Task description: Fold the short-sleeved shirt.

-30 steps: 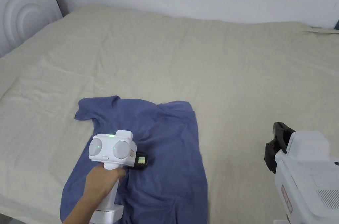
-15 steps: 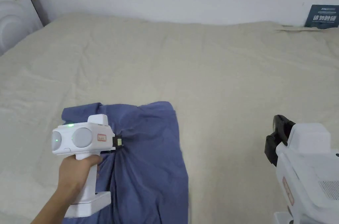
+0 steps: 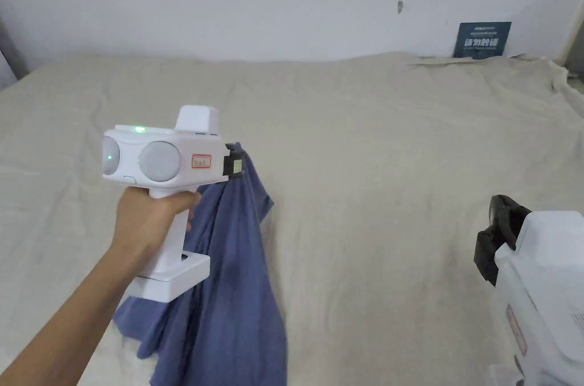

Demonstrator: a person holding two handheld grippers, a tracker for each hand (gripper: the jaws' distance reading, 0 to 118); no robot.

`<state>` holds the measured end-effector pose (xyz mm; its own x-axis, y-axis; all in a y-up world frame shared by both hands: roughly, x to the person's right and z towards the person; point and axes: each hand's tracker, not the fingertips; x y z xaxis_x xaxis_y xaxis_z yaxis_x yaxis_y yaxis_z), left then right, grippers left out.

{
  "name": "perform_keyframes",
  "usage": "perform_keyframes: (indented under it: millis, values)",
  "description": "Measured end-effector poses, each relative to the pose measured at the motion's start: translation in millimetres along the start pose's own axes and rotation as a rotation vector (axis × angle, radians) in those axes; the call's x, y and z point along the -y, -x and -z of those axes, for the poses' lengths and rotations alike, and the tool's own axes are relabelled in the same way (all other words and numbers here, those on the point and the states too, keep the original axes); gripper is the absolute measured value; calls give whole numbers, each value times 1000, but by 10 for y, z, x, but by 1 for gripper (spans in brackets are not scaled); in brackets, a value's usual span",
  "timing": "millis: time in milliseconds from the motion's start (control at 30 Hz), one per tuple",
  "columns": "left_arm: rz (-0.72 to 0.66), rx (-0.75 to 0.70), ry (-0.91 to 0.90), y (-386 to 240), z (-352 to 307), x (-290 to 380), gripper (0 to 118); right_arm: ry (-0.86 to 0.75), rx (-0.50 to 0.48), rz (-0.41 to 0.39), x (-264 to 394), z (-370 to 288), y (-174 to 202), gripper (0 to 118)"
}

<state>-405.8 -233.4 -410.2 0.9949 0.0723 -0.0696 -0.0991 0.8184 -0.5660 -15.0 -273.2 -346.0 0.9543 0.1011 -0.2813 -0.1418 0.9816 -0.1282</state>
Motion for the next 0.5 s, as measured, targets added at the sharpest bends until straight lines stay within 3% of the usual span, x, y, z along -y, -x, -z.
perform_keyframes:
  millis: [300,500]
  values:
    - [81,241,-70,-980,90,-400,0,-18,90,6,-40,-111,-348,0]
    - [143,285,2,-1474,457,-178,0,-12,125,12,-13,-143,-489,0]
